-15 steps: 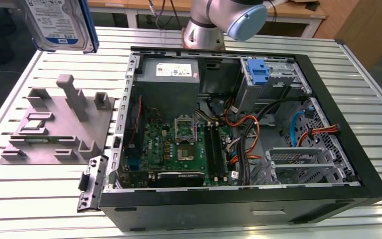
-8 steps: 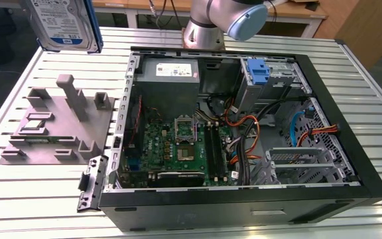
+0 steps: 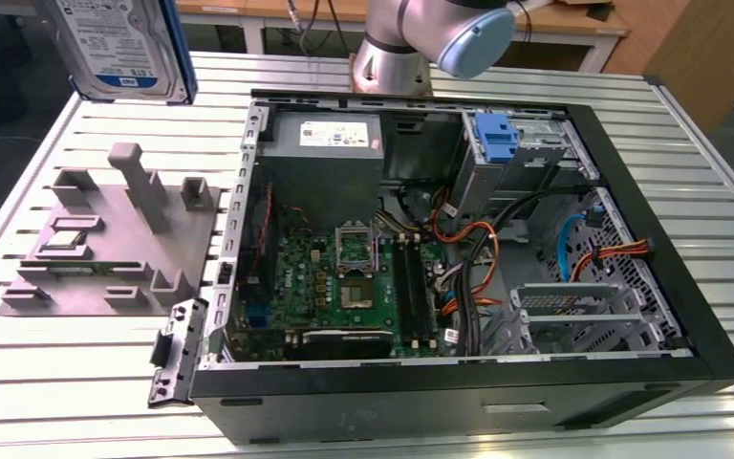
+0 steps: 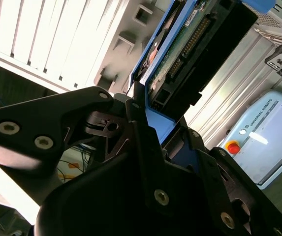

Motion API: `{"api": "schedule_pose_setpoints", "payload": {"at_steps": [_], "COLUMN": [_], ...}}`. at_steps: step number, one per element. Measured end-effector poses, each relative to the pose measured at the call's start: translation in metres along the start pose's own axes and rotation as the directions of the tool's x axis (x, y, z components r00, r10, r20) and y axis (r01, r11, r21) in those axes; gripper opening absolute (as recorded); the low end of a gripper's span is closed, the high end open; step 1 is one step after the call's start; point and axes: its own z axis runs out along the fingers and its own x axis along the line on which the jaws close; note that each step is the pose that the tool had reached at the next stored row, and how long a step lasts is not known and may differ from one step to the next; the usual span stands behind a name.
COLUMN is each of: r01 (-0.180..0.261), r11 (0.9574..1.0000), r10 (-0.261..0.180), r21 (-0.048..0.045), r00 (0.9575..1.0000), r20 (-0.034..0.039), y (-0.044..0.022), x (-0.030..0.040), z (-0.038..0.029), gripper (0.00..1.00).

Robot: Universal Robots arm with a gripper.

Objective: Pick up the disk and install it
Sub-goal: 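Pick up the disk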

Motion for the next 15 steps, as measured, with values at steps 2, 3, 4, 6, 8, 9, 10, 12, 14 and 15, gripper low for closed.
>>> {"api": "schedule_pose_setpoints", "payload": {"at_steps": [2, 3, 4, 6, 8, 9, 10, 12, 14, 15], "r01": [0.000, 0.000, 0.000, 0.000, 0.000, 0.000, 0.000, 0.000, 0.000, 0.000], "r11": [1.0000, 1.0000, 1.0000, 1.0000, 1.0000, 1.0000, 1.0000, 1.0000, 1.0000, 1.0000], "r10": [0.000, 0.000, 0.000, 0.000, 0.000, 0.000, 0.000, 0.000, 0.000, 0.000], "r21": [0.0001, 0.0000, 0.0000, 0.0000, -0.0005, -0.0005, -0.0005, -0.0005, -0.0004, -0.0004], "r00": [1.0000, 1.0000, 1.0000, 1.0000, 1.0000, 1.0000, 1.0000, 1.0000, 1.0000, 1.0000], "r20": [0.0000, 0.0000, 0.0000, 0.0000, -0.0001, 0.0000, 0.0001, 0.0000, 0.0001, 0.0000], "y": [-0.0003, -0.0008, -0.0017, -0.0060, -0.0123, -0.0141, -0.0161, -0.0207, -0.0245, -0.0263], "x": [0.0038, 0.0052, 0.0060, 0.0062, 0.0061, 0.0061, 0.0060, 0.0059, 0.0058, 0.0057], "z": [-0.0001, -0.0001, -0.0001, -0.0001, -0.0003, -0.0003, -0.0003, -0.0003, -0.0003, -0.0003], "gripper": [0.36, 0.36, 0.36, 0.36, 0.36, 0.36, 0.36, 0.36, 0.36, 0.36]}}
